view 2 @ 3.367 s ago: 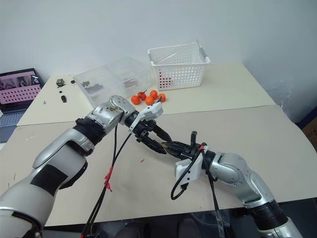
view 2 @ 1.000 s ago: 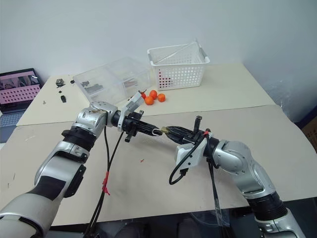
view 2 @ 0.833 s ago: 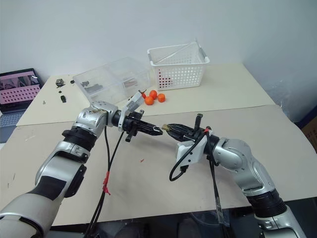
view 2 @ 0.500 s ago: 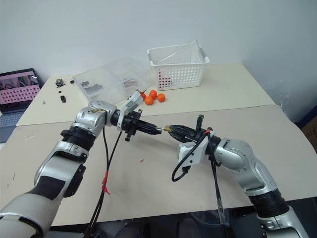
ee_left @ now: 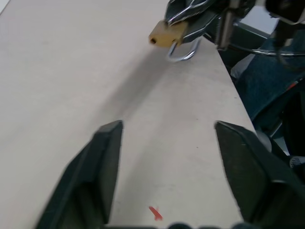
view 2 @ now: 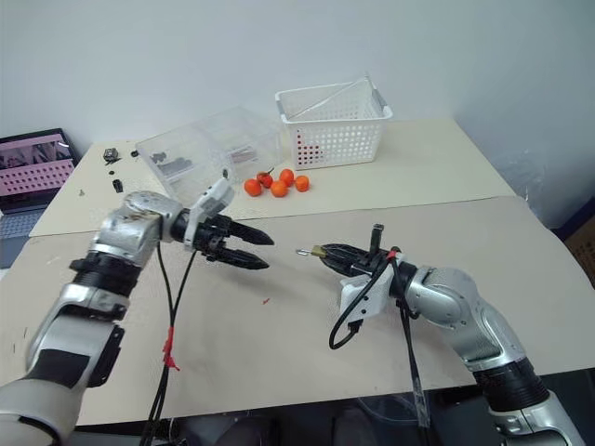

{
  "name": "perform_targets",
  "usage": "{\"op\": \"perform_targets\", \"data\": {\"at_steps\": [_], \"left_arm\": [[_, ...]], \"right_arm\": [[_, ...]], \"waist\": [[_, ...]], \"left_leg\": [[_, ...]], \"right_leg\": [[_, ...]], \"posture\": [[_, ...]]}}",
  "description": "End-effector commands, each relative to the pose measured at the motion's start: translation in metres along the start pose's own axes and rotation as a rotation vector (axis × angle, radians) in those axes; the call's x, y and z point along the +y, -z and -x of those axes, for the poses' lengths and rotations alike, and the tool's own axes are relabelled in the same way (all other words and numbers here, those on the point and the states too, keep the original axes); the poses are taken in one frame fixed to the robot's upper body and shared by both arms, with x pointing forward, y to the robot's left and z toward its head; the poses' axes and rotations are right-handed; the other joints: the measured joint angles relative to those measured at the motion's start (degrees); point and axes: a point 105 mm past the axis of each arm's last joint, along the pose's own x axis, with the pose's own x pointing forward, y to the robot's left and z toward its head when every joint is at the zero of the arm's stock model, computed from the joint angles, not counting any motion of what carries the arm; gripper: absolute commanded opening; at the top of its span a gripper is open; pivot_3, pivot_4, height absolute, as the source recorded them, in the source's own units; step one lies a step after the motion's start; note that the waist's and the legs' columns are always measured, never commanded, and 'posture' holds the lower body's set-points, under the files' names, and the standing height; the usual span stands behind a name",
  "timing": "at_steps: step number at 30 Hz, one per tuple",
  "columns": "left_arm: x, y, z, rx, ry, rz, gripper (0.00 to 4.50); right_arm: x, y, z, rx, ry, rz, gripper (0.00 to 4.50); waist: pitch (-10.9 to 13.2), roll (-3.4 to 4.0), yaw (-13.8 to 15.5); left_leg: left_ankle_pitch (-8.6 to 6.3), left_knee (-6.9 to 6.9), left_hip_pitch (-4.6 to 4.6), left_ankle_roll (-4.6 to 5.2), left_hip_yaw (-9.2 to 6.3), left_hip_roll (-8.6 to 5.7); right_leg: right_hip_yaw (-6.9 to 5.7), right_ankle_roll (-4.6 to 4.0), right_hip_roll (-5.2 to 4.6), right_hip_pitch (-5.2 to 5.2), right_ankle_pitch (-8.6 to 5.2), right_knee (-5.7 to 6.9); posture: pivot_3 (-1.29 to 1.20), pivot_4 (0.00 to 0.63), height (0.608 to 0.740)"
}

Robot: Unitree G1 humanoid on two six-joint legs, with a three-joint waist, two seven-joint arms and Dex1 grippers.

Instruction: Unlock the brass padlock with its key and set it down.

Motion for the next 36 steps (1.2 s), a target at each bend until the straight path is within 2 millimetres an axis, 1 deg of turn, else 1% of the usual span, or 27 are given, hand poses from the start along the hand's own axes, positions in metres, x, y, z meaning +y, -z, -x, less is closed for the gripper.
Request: {"op": "perform_targets", "data": {"at_steps": [1, 5, 8, 10, 13, 15, 19, 22, 29, 34, 36], "left_arm": [[-0.015, -0.016, 0.012, -0.005, 0.002, -0.079, 4.41], [-0.014, -0.019, 0.017, 0.022, -0.089, -0.156, 4.41], [-0.018, -0.022, 0.019, 0.020, -0.106, -0.165, 4.41], [-0.022, -0.024, 0.018, 0.012, -0.111, -0.169, 4.41], [-0.028, -0.025, 0.015, 0.009, -0.117, -0.179, 4.41], [-0.032, -0.025, 0.014, 0.016, -0.111, -0.177, 4.41], [-0.036, -0.019, 0.013, 0.053, -0.100, -0.180, 4.41], [-0.035, -0.013, 0.014, 0.101, -0.099, -0.205, 4.41], [-0.031, -0.015, 0.013, 0.128, -0.107, -0.253, 4.41], [-0.029, -0.016, 0.015, 0.148, -0.119, -0.284, 4.41], [-0.029, -0.014, 0.015, 0.164, -0.120, -0.295, 4.41]], "right_arm": [[-0.006, -0.006, -0.006, -0.052, 0.023, 0.057, 0.12], [-0.003, -0.004, -0.011, -0.075, 0.010, 0.081, 0.12], [-0.002, -0.002, -0.015, -0.087, 0.000, 0.115, 0.12], [0.002, 0.000, -0.018, -0.093, -0.014, 0.146, 0.12], [0.015, 0.004, -0.024, -0.103, -0.050, 0.206, 0.12], [0.024, 0.006, -0.032, -0.114, -0.084, 0.261, 0.12], [0.021, 0.006, -0.047, -0.150, -0.079, 0.333, 0.12], [0.025, 0.009, -0.057, -0.171, -0.104, 0.378, 0.12], [0.043, 0.025, -0.069, -0.163, -0.164, 0.336, 0.12], [0.054, 0.028, -0.074, -0.182, -0.199, 0.355, 0.12], [0.056, 0.029, -0.075, -0.186, -0.199, 0.374, 0.12]], "waist": [[0.00, 0.00, 0.08], [0.00, 0.00, 0.13], [0.00, 0.00, 0.15], [0.00, 0.00, 0.14], [0.00, 0.00, 0.08], [0.00, -0.01, -0.01], [0.02, -0.02, -0.16], [0.02, -0.03, -0.24], [0.04, -0.06, -0.07], [0.04, -0.07, -0.27], [0.04, -0.07, -0.46]], "left_leg": [[0.00, 0.00, 0.00, 0.00, 0.00, 0.00], [0.01, -0.01, 0.04, -0.02, 0.00, -0.01], [0.02, -0.04, 0.04, -0.04, 0.00, -0.01], [0.03, -0.08, 0.04, -0.05, 0.01, -0.01], [0.04, -0.10, 0.07, -0.07, 0.00, -0.02], [0.04, -0.13, 0.12, -0.07, 0.02, -0.01], [0.06, -0.21, 0.29, -0.11, 0.13, 0.00], [0.08, -0.27, 0.40, -0.14, 0.17, 0.03], [0.16, -0.32, 0.35, -0.29, 0.25, -0.02], [0.17, -0.31, 0.37, -0.29, 0.29, -0.03], [0.17, -0.33, 0.39, -0.30, 0.29, 0.00]], "right_leg": [[0.00, 0.00, 0.00, 0.00, 0.00, 0.00], [0.03, -0.01, -0.02, 0.01, 0.00, -0.01], [0.04, -0.01, -0.02, 0.01, 0.01, -0.02], [0.05, -0.01, -0.02, 0.00, 0.01, -0.04], [0.15, -0.01, -0.02, -0.01, 0.01, -0.05], [0.23, -0.02, -0.02, -0.01, 0.01, -0.04], [0.48, -0.07, 0.04, -0.02, 0.04, 0.00], [0.66, -0.10, 0.10, 0.00, 0.06, -0.01], [0.93, -0.12, 0.10, -0.01, 0.07, -0.12], [1.03, -0.12, 0.10, -0.02, 0.07, -0.12], [1.06, -0.12, 0.15, -0.04, 0.07, -0.10]], "posture": [[0.00, 0.150, 0.740], [0.00, 0.150, 0.740], [0.00, 0.150, 0.740], [0.00, 0.150, 0.740], [0.00, 0.150, 0.740], [0.00, 0.150, 0.740], [0.00, 0.150, 0.740], [0.00, 0.150, 0.740], [0.00, 0.150, 0.740], [0.00, 0.150, 0.740], [0.00, 0.150, 0.740]]}}
